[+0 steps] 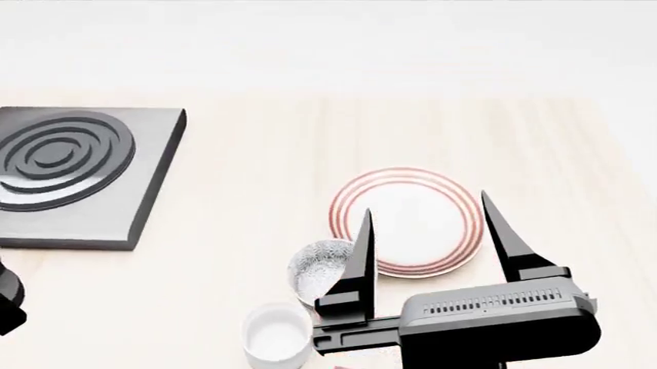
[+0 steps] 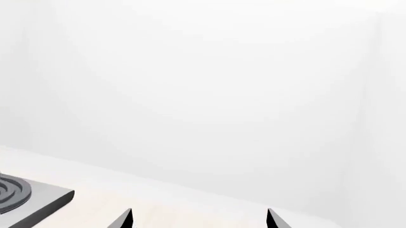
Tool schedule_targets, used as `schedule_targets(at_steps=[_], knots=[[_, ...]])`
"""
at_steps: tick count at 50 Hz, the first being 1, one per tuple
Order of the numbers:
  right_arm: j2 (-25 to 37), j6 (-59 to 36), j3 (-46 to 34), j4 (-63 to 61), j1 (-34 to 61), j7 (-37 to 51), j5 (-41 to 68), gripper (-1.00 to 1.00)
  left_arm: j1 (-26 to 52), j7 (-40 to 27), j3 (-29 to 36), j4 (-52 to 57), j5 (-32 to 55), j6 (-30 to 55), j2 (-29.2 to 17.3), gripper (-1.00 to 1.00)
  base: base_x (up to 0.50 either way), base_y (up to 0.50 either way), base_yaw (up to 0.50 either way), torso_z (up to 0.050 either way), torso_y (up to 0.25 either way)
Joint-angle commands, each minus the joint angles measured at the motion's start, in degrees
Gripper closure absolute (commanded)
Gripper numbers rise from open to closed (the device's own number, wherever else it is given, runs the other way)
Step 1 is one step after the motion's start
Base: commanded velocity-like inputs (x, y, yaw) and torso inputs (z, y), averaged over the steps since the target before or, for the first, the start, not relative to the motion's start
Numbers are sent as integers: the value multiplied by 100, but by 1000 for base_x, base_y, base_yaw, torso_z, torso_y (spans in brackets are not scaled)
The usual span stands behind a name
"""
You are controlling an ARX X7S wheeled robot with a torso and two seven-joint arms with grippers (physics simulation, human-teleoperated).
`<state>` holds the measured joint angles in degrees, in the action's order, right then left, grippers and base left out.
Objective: Pick the akita bowl between the plate and the ramekin and place it on the plate.
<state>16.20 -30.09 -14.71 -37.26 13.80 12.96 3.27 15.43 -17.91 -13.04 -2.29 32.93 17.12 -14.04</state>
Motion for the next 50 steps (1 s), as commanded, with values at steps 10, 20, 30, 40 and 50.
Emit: schedule_targets(at_steps=[10, 20, 30, 40, 50], knots=[[32, 40, -66, 90, 24, 36, 10, -100, -13, -46, 38, 26, 44, -8, -29, -100, 327, 0, 0, 0, 2], [47, 66, -44, 73, 10, 57, 52, -100, -19, -46, 59, 7, 53, -41, -39, -100, 68, 0, 0, 0, 0], [46, 59, -25, 120, 17, 87, 93, -100, -17, -62, 80, 6, 65, -56, -52, -100, 481, 0, 0, 0, 0], [70, 57, -54, 105, 27, 97, 103, -100, -15, -70, 101, -6, 76, -74, -63, -100, 500, 0, 0, 0, 0], [74, 58, -59, 81, 35, 108, 146, -100, -34, -105, 113, 36, 106, -57, -79, -100, 500, 0, 0, 0, 0]])
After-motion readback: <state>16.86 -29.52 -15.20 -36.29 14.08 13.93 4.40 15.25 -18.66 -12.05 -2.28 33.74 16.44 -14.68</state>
